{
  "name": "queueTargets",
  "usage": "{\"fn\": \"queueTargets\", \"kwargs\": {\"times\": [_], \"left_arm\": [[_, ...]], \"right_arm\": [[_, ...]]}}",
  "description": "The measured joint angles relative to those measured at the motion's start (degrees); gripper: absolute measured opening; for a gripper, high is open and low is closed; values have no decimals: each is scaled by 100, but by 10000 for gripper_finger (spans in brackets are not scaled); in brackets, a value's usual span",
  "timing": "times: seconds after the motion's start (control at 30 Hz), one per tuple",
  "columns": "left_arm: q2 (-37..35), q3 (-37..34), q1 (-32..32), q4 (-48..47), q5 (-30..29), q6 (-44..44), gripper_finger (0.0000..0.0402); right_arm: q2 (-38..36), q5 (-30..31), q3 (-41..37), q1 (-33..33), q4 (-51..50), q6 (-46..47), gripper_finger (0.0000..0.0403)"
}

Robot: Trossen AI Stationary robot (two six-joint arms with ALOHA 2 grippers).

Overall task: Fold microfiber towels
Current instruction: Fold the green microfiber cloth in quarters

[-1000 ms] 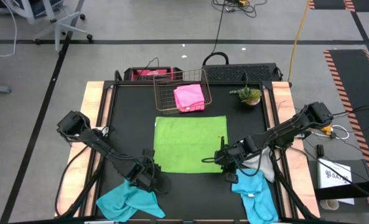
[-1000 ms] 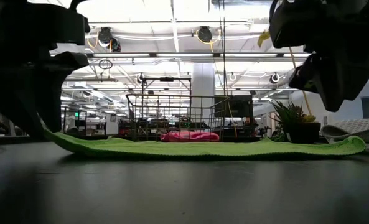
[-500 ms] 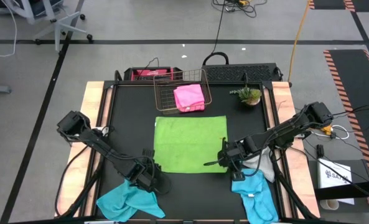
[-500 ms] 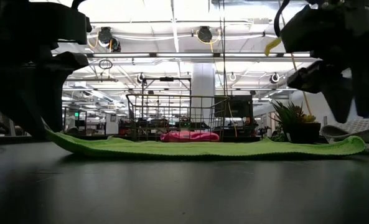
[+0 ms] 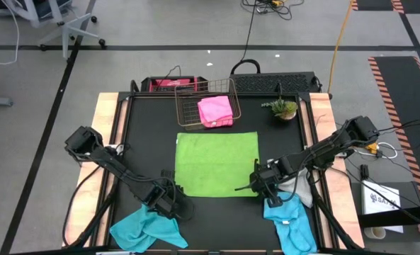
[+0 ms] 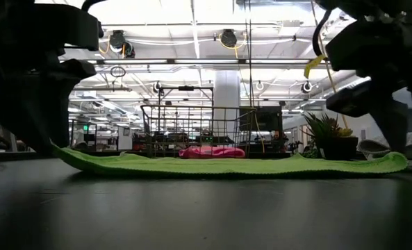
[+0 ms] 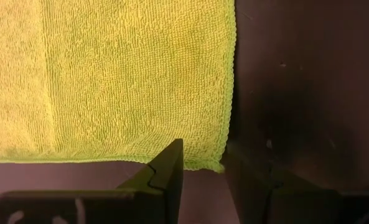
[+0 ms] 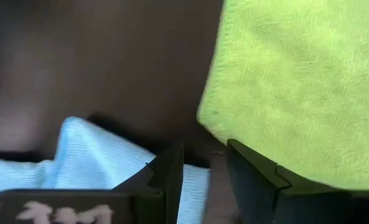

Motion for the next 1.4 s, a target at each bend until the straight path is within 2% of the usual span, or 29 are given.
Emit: {"fn": "queueTargets", "kwargs": {"times": [0.43, 0.77, 0.97, 1.2, 1.3, 1.4], "left_arm": [[-1, 1, 39, 65, 93, -51, 118], [-3, 1, 151, 90, 95, -50, 118], [-3, 2, 151, 90, 115, -75, 118], [-3, 2, 151, 90, 247, -139, 118], [-3, 0, 151, 90, 249, -242, 118], [-3, 0, 151, 87, 249, -342, 118]], "right_arm": [[0, 138, -10, 0, 360, -701, 117], [0, 118, -397, -2, 642, -705, 117], [0, 440, -623, 0, 1081, -736, 117], [0, 427, -800, -2, 1236, -593, 116], [-7, 432, -828, -2, 1243, -348, 101], [-7, 439, -833, -4, 1241, 55, 66]]}}
